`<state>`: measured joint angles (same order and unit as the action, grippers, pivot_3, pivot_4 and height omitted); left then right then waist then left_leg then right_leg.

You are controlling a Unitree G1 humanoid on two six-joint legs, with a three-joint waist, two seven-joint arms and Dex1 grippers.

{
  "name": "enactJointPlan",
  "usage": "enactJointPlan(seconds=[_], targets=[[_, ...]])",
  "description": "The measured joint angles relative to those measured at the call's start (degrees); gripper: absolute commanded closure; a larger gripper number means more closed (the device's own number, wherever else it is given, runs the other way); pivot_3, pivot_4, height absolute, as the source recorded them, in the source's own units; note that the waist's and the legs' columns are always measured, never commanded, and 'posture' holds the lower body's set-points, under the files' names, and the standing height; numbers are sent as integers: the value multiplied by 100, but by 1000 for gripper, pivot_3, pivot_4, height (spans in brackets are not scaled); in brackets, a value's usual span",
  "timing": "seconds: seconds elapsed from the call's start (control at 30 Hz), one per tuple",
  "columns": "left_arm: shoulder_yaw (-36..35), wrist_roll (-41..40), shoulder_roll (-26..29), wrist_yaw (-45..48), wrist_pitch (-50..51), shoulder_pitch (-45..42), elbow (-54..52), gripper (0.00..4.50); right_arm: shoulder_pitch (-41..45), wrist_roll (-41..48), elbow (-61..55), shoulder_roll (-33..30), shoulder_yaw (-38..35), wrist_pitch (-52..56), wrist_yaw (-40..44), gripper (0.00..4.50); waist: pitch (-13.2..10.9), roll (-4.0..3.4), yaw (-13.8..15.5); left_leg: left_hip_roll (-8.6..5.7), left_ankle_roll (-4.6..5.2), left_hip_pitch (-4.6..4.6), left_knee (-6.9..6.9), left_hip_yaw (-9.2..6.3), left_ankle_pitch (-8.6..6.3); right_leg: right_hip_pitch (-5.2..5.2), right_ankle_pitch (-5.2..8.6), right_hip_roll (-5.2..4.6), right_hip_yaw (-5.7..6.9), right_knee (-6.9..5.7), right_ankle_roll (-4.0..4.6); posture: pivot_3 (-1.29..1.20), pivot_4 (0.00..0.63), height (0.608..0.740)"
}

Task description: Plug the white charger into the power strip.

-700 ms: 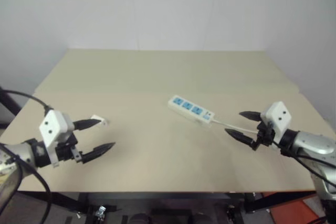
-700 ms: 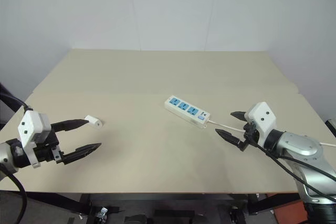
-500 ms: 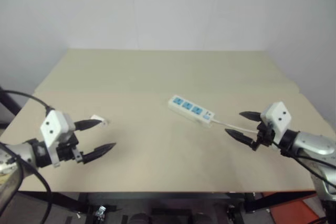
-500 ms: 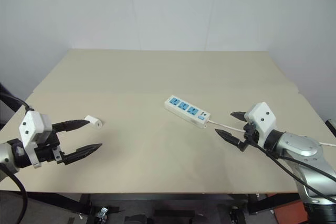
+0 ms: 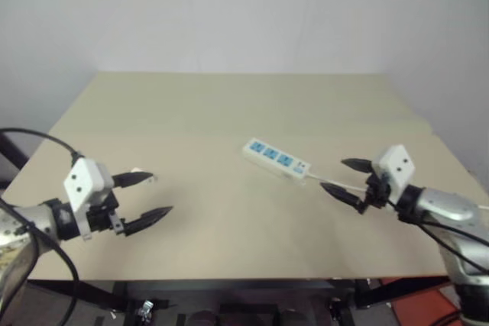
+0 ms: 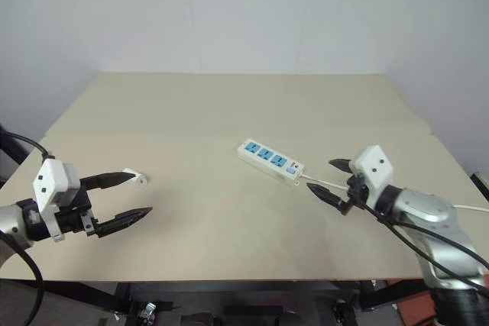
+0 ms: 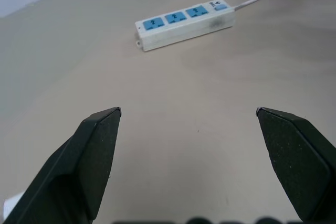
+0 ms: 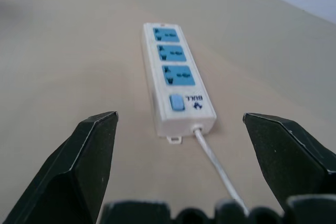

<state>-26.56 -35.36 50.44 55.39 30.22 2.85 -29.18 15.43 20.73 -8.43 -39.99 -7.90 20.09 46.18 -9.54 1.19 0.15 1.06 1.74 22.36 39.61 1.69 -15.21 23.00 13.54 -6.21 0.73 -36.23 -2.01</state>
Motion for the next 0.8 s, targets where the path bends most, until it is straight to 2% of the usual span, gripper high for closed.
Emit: enactJointPlan(seconds=[0.33,0.6,0.8], targets=[[291,-68,57,158,-23,-405,115,0,1765,-604,2939,1420,796,-1550,263,47,-2,0,-113,1,-1,7,-8,3,0,13,-2,1,-4,-2,0,0,150,740],[281,-76,68,192,-22,-350,101,0,2367,-847,4792,1779,918,-2624,707,47,-3,-1,-107,0,-3,3,-11,4,2,13,-3,0,-7,-4,1,0,150,740],[210,-94,81,200,-19,-207,59,0,2674,-942,5508,1831,831,-3139,646,47,-4,-2,-129,1,-8,-1,-17,6,4,14,-4,0,-10,-8,3,0,150,740]])
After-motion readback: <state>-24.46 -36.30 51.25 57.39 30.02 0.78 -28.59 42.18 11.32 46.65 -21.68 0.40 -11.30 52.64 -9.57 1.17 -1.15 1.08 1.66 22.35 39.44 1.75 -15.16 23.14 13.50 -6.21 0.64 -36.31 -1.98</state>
